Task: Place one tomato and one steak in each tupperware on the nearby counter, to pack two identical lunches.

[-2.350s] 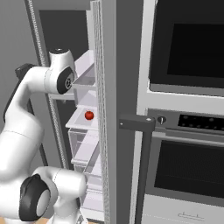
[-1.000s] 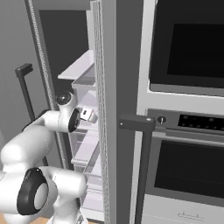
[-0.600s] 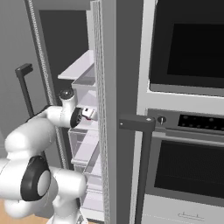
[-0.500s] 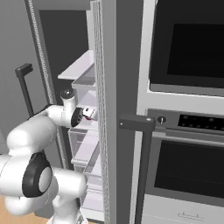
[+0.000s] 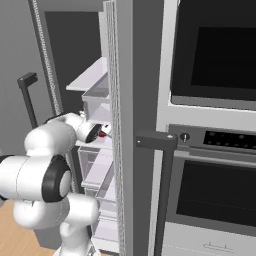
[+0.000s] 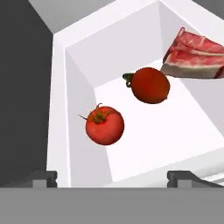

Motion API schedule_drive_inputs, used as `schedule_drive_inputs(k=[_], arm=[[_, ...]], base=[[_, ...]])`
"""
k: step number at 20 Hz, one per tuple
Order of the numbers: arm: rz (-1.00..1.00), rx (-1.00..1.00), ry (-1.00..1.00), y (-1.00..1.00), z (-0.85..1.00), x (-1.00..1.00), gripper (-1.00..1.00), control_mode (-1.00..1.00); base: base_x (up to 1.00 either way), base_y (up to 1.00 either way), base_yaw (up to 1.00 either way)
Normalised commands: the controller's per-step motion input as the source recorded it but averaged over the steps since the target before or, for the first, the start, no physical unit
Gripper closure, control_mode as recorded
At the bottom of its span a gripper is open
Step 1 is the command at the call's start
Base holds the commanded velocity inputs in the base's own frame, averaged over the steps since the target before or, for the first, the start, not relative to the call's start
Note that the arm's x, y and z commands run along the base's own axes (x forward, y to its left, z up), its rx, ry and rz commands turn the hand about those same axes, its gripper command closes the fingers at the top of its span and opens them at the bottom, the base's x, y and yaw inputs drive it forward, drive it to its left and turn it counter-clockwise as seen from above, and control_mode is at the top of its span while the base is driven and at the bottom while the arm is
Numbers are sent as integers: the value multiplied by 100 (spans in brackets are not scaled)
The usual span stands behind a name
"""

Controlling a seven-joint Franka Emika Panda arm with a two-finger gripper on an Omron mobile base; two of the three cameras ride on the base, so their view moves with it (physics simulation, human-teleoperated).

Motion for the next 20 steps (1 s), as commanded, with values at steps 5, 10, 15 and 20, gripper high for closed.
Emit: schedule_drive_inputs(k=[5, 10, 15, 20], arm=[[0, 2, 5, 7, -17, 37, -100, -100], [0, 0, 12, 17, -32, 40, -100, -100], [0, -1, 9, 2, -18, 36, -100, -100], [0, 0, 11, 0, -20, 32, -100, -100]], base=[[0, 0, 0], [0, 0, 0], [0, 0, 0], [0, 0, 0]])
